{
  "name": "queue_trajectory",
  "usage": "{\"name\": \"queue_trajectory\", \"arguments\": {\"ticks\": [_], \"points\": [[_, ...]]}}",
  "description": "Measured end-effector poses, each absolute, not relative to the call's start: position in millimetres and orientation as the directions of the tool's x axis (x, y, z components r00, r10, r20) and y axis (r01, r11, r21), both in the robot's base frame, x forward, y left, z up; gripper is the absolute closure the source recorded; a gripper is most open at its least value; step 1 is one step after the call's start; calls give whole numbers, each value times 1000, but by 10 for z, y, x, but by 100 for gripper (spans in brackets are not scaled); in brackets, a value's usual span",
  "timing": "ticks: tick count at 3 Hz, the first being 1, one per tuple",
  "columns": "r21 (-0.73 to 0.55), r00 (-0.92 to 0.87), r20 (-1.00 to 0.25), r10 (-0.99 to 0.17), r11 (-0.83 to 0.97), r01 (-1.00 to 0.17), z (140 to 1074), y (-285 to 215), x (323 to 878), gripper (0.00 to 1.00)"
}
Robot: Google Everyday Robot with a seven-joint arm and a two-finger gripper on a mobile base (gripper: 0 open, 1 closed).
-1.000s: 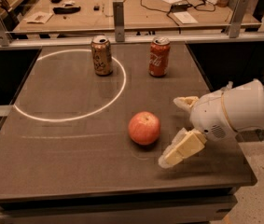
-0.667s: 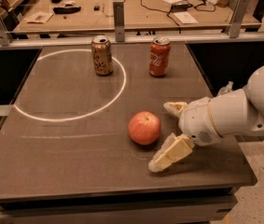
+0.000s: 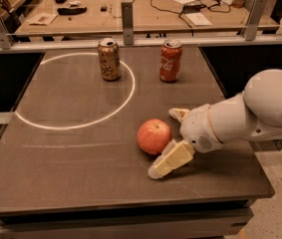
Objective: Move apple near orange can
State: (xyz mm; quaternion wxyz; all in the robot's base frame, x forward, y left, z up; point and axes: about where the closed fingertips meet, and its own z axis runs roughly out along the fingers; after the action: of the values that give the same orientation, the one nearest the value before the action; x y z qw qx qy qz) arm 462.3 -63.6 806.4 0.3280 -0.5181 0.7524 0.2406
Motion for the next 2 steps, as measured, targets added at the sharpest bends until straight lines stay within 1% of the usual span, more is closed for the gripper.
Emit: {"name": "queue_trajectory", "arguments": {"ticks": [1, 2], "points": [[22, -248, -743, -622, 347, -937, 8069, -636, 4623, 0], [48, -277, -737, -616, 361, -931, 8058, -604, 4661, 15]]}}
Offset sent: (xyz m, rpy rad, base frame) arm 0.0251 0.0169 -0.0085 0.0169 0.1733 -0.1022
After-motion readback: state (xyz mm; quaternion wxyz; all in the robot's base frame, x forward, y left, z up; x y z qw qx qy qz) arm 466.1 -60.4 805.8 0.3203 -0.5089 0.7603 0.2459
